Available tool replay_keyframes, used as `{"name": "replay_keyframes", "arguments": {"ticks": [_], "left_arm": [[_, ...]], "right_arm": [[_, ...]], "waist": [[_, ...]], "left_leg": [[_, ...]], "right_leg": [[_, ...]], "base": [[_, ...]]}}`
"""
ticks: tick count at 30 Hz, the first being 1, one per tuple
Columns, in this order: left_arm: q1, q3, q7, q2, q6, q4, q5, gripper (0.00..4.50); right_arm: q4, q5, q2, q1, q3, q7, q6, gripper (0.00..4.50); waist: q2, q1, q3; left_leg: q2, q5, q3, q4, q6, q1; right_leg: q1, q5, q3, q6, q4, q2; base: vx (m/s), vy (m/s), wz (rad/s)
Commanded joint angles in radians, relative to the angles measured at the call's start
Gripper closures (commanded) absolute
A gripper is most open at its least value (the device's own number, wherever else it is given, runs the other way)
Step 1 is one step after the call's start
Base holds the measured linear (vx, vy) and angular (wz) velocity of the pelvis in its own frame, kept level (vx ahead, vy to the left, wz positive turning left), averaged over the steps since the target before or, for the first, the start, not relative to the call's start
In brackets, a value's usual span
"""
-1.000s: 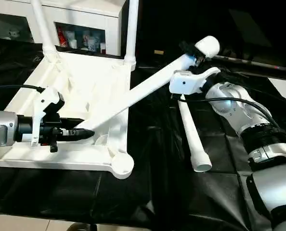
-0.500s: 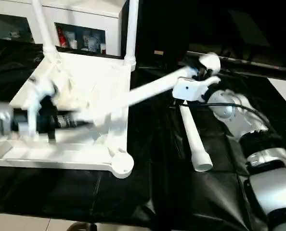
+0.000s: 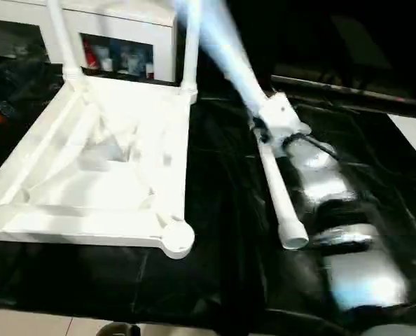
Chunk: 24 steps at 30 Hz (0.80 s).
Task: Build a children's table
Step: Pick table leg
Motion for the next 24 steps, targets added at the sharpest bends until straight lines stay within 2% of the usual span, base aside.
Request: {"name": "replay_keyframes", "arguments": {"ticks": [1, 2, 3, 5, 6, 7, 8, 9, 10, 11, 13, 15, 17, 18, 19, 21, 22, 24], "left_arm": [[0.022, -0.101, -0.005, -0.021, 0.023, -0.086, 0.029, 1.91], [0.028, -0.141, -0.009, -0.043, 0.036, -0.119, 0.022, 1.91], [0.028, -0.141, -0.009, -0.043, 0.036, -0.119, 0.022, 1.91], [0.03, -0.202, -0.022, -0.1, 0.073, -0.178, -0.023, 1.91], [0.029, -0.216, -0.029, -0.12, 0.09, -0.192, -0.048, 1.91], [0.029, -0.216, -0.029, -0.12, 0.09, -0.192, -0.048, 1.91], [0.025, -0.242, -0.037, -0.143, 0.081, -0.2, -0.05, 1.91], [0.012, -0.264, -0.026, -0.175, 0.083, -0.199, -0.05, 1.91], [0.012, -0.264, -0.026, -0.175, 0.083, -0.199, -0.05, 1.91], [0.003, -0.277, -0.015, -0.195, 0.081, -0.196, -0.046, 1.91], [-0.021, -0.292, 0.001, -0.24, 0.08, -0.193, -0.052, 1.91], [-0.034, -0.296, 0.003, -0.264, 0.087, -0.198, -0.071, 1.91], [-0.05, -0.298, 0.011, -0.292, 0.101, -0.199, -0.09, 1.91], [-0.063, -0.299, 0.025, -0.32, 0.113, -0.19, -0.102, 1.74], [-0.073, -0.304, 0.033, -0.34, 0.114, -0.178, -0.103, 1.57], [-0.078, -0.308, 0.041, -0.353, 0.114, -0.168, -0.103, 1.57], [-0.078, -0.308, 0.042, -0.353, 0.114, -0.168, -0.103, 1.3], [-0.079, -0.311, 0.045, -0.369, 0.126, -0.158, -0.116, 1.19]], "right_arm": [[-0.121, 0.184, 0.009, 0.008, -0.059, 0.127, 0.202, 2.62], [-0.171, 0.235, 0.012, 0.017, -0.047, 0.203, 0.291, 2.62], [-0.171, 0.235, 0.012, 0.017, -0.047, 0.203, 0.291, 2.62], [-0.276, 0.294, -0.002, 0.051, 0.016, 0.355, 0.393, 2.62], [-0.308, 0.309, -0.009, 0.064, 0.039, 0.398, 0.416, 2.62], [-0.308, 0.309, -0.009, 0.064, 0.039, 0.398, 0.416, 2.62], [-0.335, 0.334, -0.012, 0.071, 0.052, 0.433, 0.447, 2.62], [-0.367, 0.377, -0.011, 0.072, 0.044, 0.459, 0.518, 2.63], [-0.367, 0.377, -0.011, 0.072, 0.044, 0.459, 0.518, 2.63], [-0.387, 0.406, -0.009, 0.072, 0.036, 0.472, 0.569, 2.63], [-0.421, 0.434, -0.012, 0.072, 0.024, 0.479, 0.629, 2.63], [-0.439, 0.439, -0.017, 0.073, 0.024, 0.481, 0.649, 2.63], [-0.462, 0.441, -0.025, 0.08, 0.031, 0.49, 0.671, 2.63], [-0.487, 0.445, -0.032, 0.09, 0.039, 0.497, 0.69, 2.63], [-0.508, 0.452, -0.037, 0.099, 0.045, 0.504, 0.705, 2.63], [-0.531, 0.46, -0.042, 0.108, 0.049, 0.508, 0.721, 2.63], [-0.531, 0.461, -0.042, 0.109, 0.049, 0.508, 0.721, 2.63], [-0.573, 0.48, -0.052, 0.126, 0.05, 0.516, 0.752, 2.63]], "waist": [[0.018, 0.002, -0.075], [0.022, 0.008, -0.077], [0.024, 0.016, -0.077], [0.021, 0.023, -0.076], [0.02, 0.029, -0.075], [0.018, 0.03, -0.075], [0.014, 0.031, -0.073], [0.012, 0.032, -0.073], [0.012, 0.031, -0.072], [0.012, 0.034, -0.071], [0.01, 0.034, -0.069], [0.013, 0.041, -0.07], [0.009, 0.045, -0.073], [0.012, 0.045, -0.072], [0.012, 0.051, -0.075], [0.01, 0.052, -0.075], [0.01, 0.052, -0.076], [0.013, 0.05, -0.076]], "left_leg": [[0.061, -0.214, -0.02, -0.077, -0.014, 0.045], [0.064, -0.218, -0.021, -0.078, -0.014, 0.048], [0.066, -0.213, -0.021, -0.079, -0.018, 0.05], [0.062, -0.221, -0.018, -0.08, -0.031, 0.048], [0.062, -0.222, -0.018, -0.079, -0.036, 0.047], [0.061, -0.219, -0.017, -0.08, -0.04, 0.046], [0.059, -0.223, -0.018, -0.082, -0.046, 0.042], [0.058, -0.228, -0.017, -0.082, -0.053, 0.042], [0.057, -0.232, -0.017, -0.082, -0.053, 0.043], [0.059, -0.242, -0.018, -0.084, -0.059, 0.045], [0.059, -0.255, -0.02, -0.086, -0.07, 0.043], [0.059, -0.249, -0.021, -0.085, -0.079, 0.044], [0.059, -0.238, -0.02, -0.084, -0.084, 0.044], [0.058, -0.23, -0.02, -0.085, -0.087, 0.043], [0.059, -0.221, -0.02, -0.081, -0.085, 0.047], [0.058, -0.207, -0.019, -0.081, -0.078, 0.042], [0.058, -0.2, -0.019, -0.081, -0.075, 0.041], [0.057, -0.194, -0.021, -0.081, -0.073, 0.042]], "right_leg": [[0.024, 0.02, 0.042, -0.235, -0.071, -0.085], [0.025, 0.021, 0.041, -0.234, -0.07, -0.087], [0.023, 0.031, 0.039, -0.234, -0.069, -0.087], [0.024, 0.011, 0.04, -0.234, -0.073, -0.09], [0.025, 0.003, 0.04, -0.232, -0.075, -0.094], [0.026, 0.0, 0.04, -0.232, -0.075, -0.094], [0.026, -0.028, 0.04, -0.227, -0.08, -0.094], [0.026, -0.056, 0.041, -0.22, -0.082, -0.097], [0.027, -0.069, 0.042, -0.216, -0.084, -0.094], [0.025, -0.1, 0.042, -0.208, -0.087, -0.096], [0.024, -0.147, 0.043, -0.193, -0.091, -0.099], [0.021, -0.151, 0.043, -0.184, -0.091, -0.1], [0.022, -0.143, 0.042, -0.177, -0.091, -0.101], [0.025, -0.122, 0.042, -0.175, -0.09, -0.097], [0.023, -0.103, 0.042, -0.177, -0.089, -0.099], [0.026, -0.078, 0.041, -0.183, -0.088, -0.099], [0.027, -0.067, 0.041, -0.178, -0.088, -0.097], [0.028, -0.053, 0.04, -0.174, -0.088, -0.096]], "base": [[0.0, 0.0, 0.0], [0.0, 0.0, 0.0], [0.0, 0.0, 0.0], [0.0, 0.0, 0.0], [0.0, 0.0, 0.0], [0.0, 0.0, 0.0], [0.0, 0.0, 0.0], [0.0, 0.0, 0.0], [0.0, 0.0, 0.0], [0.0, 0.0, 0.0], [0.0, 0.0, 0.0], [0.0, 0.0, 0.0], [0.0, 0.0, 0.0], [0.0, 0.0, 0.0], [0.0, 0.0, 0.0], [0.0, 0.0, 0.0], [0.0, 0.0, 0.0], [0.0, 0.0, 0.0]]}}
